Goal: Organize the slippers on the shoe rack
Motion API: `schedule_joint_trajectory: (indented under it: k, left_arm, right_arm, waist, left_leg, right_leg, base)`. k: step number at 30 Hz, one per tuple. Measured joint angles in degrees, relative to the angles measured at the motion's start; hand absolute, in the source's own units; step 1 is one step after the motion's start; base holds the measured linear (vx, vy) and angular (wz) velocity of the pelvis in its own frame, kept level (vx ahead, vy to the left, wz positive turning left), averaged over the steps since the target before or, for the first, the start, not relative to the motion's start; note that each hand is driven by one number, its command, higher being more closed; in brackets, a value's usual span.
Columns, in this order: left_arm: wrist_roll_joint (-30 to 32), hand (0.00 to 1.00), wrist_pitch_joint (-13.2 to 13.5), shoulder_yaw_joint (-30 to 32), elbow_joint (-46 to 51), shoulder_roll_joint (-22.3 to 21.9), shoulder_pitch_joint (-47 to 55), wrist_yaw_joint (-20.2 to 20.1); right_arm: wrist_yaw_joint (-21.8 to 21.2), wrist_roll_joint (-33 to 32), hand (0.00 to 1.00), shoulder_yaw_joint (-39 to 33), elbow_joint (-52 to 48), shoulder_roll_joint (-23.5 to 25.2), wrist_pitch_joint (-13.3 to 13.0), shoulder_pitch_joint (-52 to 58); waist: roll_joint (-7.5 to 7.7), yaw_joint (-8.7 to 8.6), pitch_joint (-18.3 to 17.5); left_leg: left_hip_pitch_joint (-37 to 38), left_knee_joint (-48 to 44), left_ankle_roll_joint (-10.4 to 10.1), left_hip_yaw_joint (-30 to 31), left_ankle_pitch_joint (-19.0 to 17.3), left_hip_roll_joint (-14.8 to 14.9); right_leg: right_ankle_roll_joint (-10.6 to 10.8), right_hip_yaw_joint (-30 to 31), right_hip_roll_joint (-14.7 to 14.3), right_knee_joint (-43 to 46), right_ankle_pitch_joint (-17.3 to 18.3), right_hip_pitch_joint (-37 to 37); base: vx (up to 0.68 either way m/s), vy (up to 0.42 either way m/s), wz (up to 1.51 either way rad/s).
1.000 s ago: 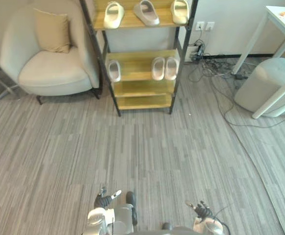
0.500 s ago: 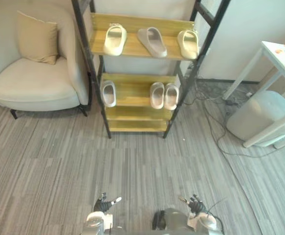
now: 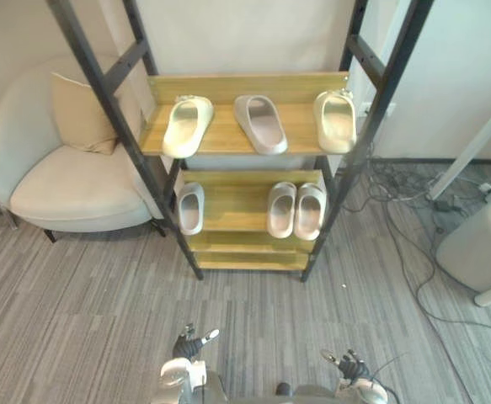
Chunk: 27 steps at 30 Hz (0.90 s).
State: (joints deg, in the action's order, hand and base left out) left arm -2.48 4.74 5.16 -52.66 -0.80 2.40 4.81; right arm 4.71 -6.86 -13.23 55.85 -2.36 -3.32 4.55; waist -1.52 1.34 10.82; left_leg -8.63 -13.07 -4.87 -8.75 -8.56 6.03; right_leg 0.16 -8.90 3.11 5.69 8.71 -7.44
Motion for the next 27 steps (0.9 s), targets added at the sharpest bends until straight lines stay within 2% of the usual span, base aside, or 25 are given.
schedule_joint_trajectory:
  k: [1, 2, 3, 4, 5, 7, 8, 10, 12, 15, 16, 17, 18, 19, 20, 23, 27]
  left_arm:
    - [-0.02, 0.0, 0.14, -0.15, -0.15, -0.09, 0.0, 0.0]
    - [-0.03, 0.0, 0.06, -0.13, -0.61, 0.7, -0.32, -0.02]
    - [-0.03, 0.0, 0.05, -0.13, -0.73, 1.34, -0.33, -0.04]
    - [-0.04, 0.0, 0.06, -0.13, -0.88, 2.35, -0.57, -0.05]
    - [-0.03, 0.0, 0.03, -0.16, -1.1, 2.56, -0.74, -0.08]
    - [-0.03, 0.0, -0.03, -1.71, -2.31, 2.86, -0.92, -0.12]
    - [-0.02, 0.0, -0.05, -2.18, -2.46, 3.05, -0.91, -0.15]
    - [-0.02, 0.0, -0.08, -3.01, -3.2, 3.84, -0.96, -0.21]
    - [-0.02, 0.0, -0.12, -3.2, -3.73, 4.2, -0.88, -0.2]
    - [-0.02, 0.0, -0.22, -3.18, -4.41, 4.5, -0.71, -0.17]
    - [0.03, 0.0, -0.16, -3.18, -4.42, 4.53, -0.25, -0.18]
    - [0.07, 0.0, -0.09, -3.02, -4.3, 4.85, 0.13, -0.2]
    - [0.08, 0.0, -0.17, -2.57, -4.81, 4.67, -0.04, -0.12]
    - [0.07, 0.0, -0.19, -2.56, -5.23, 4.42, -0.07, -0.11]
    - [0.09, 0.0, -0.24, -2.32, -5.55, 3.52, 0.38, -0.12]
    - [0.11, 0.0, -0.21, -2.26, -6.57, 2.49, 1.07, -0.06]
    - [0.18, 0.0, -0.17, -2.53, -6.61, 2.61, 1.12, -0.05]
  right_arm:
    - [0.0, 0.08, 0.0, 0.19, 0.52, -0.39, 0.01, 0.25]
    - [0.06, 0.08, 0.0, 0.68, 1.65, 0.08, 0.2, -0.09]
    - [0.05, 0.11, 0.0, 0.82, 1.64, 0.68, 0.16, 0.08]
    - [0.03, 0.21, 0.0, 1.01, 1.59, 2.05, 0.12, 0.17]
    - [0.03, 0.24, 0.0, 1.07, 1.54, 2.22, 0.09, 0.17]
    - [-0.1, 0.33, 0.0, 1.2, 1.24, 2.0, -0.04, 0.17]
    - [-0.11, 0.41, 0.0, 1.19, 1.25, 1.91, -0.09, 0.17]
    - [-0.24, 1.24, 0.0, 1.21, 1.25, 1.77, -0.16, 0.03]
    - [-0.35, 2.25, 0.0, 1.28, 1.2, 1.71, -0.18, -0.13]
    - [-0.68, 2.31, 0.0, 1.8, 1.17, 0.94, -0.17, -0.45]
    - [-0.84, 2.39, 0.0, 2.36, 1.25, 0.56, -0.11, -0.6]
    - [-0.87, 2.41, 0.0, 2.47, 1.39, 0.92, 0.01, -0.39]
    - [-0.96, 2.38, 0.0, 2.35, 1.47, 1.19, -0.02, -0.14]
    - [-0.98, 2.39, 0.0, 2.26, 1.53, 0.97, -0.03, -0.14]
    - [-1.22, 2.42, 0.0, 2.24, 1.8, -0.09, -0.02, 0.15]
    - [-1.22, 2.4, 0.0, 2.19, 2.16, -0.99, -0.03, 0.39]
    - [-1.21, 2.41, 0.0, 2.32, 2.6, -0.89, -0.07, 0.4]
  waist:
    - [-0.47, 0.77, -0.19]
    - [1.07, 1.14, -0.9]
    - [2.13, 1.12, -1.12]
    - [4.1, 1.15, -1.36]
    - [4.38, 1.2, -1.29]
    - [3.82, 1.48, -1.16]
    - [3.37, 1.48, -0.91]
    - [3.82, 1.24, -1.16]
    - [3.62, 1.22, -1.12]
    - [2.95, 1.08, -1.07]
    - [2.66, 1.07, -1.41]
    - [3.53, 1.08, -2.11]
    - [3.66, 1.06, -2.4]
    - [3.04, 0.99, -2.54]
    - [1.37, 0.85, -3.36]
    - [0.0, 0.86, -3.9]
    - [0.12, 0.84, -3.93]
  left_leg:
    - [0.38, 2.16, -0.21, 0.67, 6.89, -0.39]
    - [1.47, 2.01, 2.14, -0.22, 6.82, -1.88]
    - [1.62, 1.89, 2.93, -0.48, 5.74, -2.72]
    - [1.81, 1.05, 3.55, -1.72, 3.99, -3.83]
    - [2.34, 0.47, 3.98, -1.82, 2.88, -4.26]
    - [6.55, 1.29, 5.39, -3.04, 0.44, -4.95]
    - [7.24, 1.64, 5.61, -3.17, 0.17, -5.12]
    - [11.32, 3.37, 6.39, -3.07, -0.64, -6.11]
    - [13.86, 5.15, 6.4, -2.52, -0.64, -6.12]
    - [15.68, 6.1, 6.39, -1.53, -0.64, -4.93]
    - [15.97, 5.86, 6.18, -1.33, -0.76, -4.41]
    - [16.05, 5.81, 5.44, -1.03, -1.21, -5.16]
    - [16.81, 5.92, 3.87, -0.18, -2.4, -5.27]
    - [16.99, 5.93, 3.67, 0.05, -2.69, -4.9]
    - [17.15, 5.87, 3.64, -0.03, -2.69, -3.79]
    - [18.55, 6.02, 3.45, 0.16, -2.8, -2.74]
    - [18.89, 6.08, 3.45, 0.67, -2.8, -2.08]
  right_leg:
    - [1.21, 1.11, -0.01, -0.03, 0.77, -0.42]
    - [2.47, 2.32, 1.63, 0.0, 1.63, -1.46]
    - [3.14, 2.35, 2.44, 0.2, 2.06, -1.7]
    - [4.19, 2.7, 4.05, 1.48, 2.76, -1.53]
    - [4.42, 3.11, 4.6, 3.55, 2.9, -1.1]
    - [4.74, 4.97, 5.96, 19.67, 2.79, 4.21]
    - [4.94, 5.35, 6.24, 23.1, 2.71, 5.51]
    - [6.8, 5.69, 7.18, 35.16, 4.12, 10.08]
    - [6.34, 2.77, 7.35, 37.11, 5.93, 11.9]
    - [5.29, -0.22, 6.18, 30.35, 7.33, 13.51]
    - [4.05, -0.03, 4.78, 22.12, 5.92, 13.2]
    - [2.39, 0.2, 4.83, 14.53, -0.88, 12.74]
    - [2.98, -0.02, 4.85, 12.69, -0.8, 11.54]
    - [3.06, -0.04, 4.58, 11.8, -0.66, 11.01]
    - [2.62, -0.17, 3.31, 8.48, -1.41, 9.29]
    - [2.06, -0.26, 1.3, 3.05, -2.42, 5.57]
    - [1.79, -0.2, 0.16, -1.14, -4.0, 3.19]
  base:
    - [0.33, 0.233, -0.35]
    - [0.42, 0.271, -0.32]
    - [0.29, 0.14, -0.15]
    - [0.35, 0.177, -0.08]
    - [0.37, 0.238, -0.17]
    - [0.32, 0.239, -0.19]
    - [0.23, 0.153, -0.07]
    - [0.34, 0.147, 0.13]
    - [0.27, 0.059, 0.2]
    - [0.22, -0.032, 0.2]
    - [0.19, -0.094, 0.13]
    - [0.24, -0.146, 0.13]
    - [0.22, -0.157, 0.07]
    - [0.21, -0.156, -0.02]
    - [0.23, -0.165, -0.13]
    - [0.15, -0.115, -0.12]
    - [0.05, -0.055, -0.04]
